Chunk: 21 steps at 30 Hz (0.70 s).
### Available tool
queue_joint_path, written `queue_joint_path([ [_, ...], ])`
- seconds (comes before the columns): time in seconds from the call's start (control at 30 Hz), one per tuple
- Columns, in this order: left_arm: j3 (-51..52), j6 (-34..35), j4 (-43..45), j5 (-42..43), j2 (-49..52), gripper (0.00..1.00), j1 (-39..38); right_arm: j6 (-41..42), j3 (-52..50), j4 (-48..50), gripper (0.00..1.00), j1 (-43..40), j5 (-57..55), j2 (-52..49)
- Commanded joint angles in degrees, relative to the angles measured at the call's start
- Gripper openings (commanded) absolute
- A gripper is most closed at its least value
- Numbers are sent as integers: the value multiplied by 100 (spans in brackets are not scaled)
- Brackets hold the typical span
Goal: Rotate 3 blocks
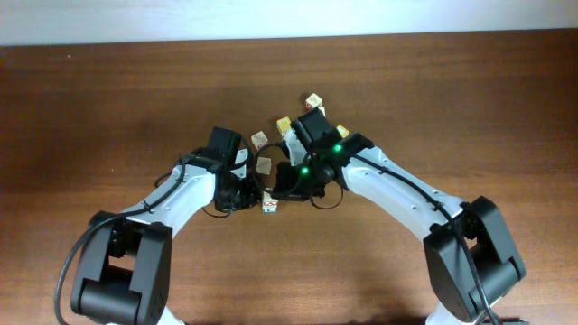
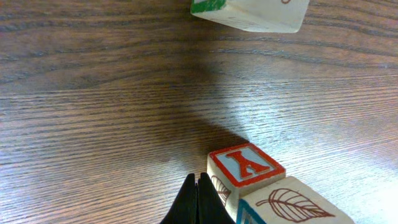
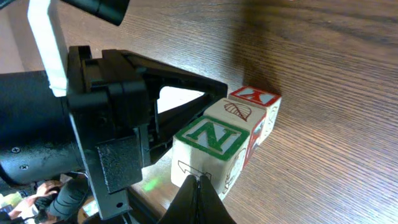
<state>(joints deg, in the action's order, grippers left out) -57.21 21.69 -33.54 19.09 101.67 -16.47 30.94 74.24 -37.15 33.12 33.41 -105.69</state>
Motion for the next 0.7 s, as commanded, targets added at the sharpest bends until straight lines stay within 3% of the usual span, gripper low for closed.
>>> queue_joint_path([
  [0.0,-24,-31,17,-111,-85,0,15,-26,-68,-11,4,35,-435,-166],
  [0.43,-24,-31,348,-675,-85,0,1005,-127,-66,13,4,37,-402,-166],
  [0.67,-26,-33,352,-678,-85,0,1043,-470,138,-13,4,146,-413,-160],
])
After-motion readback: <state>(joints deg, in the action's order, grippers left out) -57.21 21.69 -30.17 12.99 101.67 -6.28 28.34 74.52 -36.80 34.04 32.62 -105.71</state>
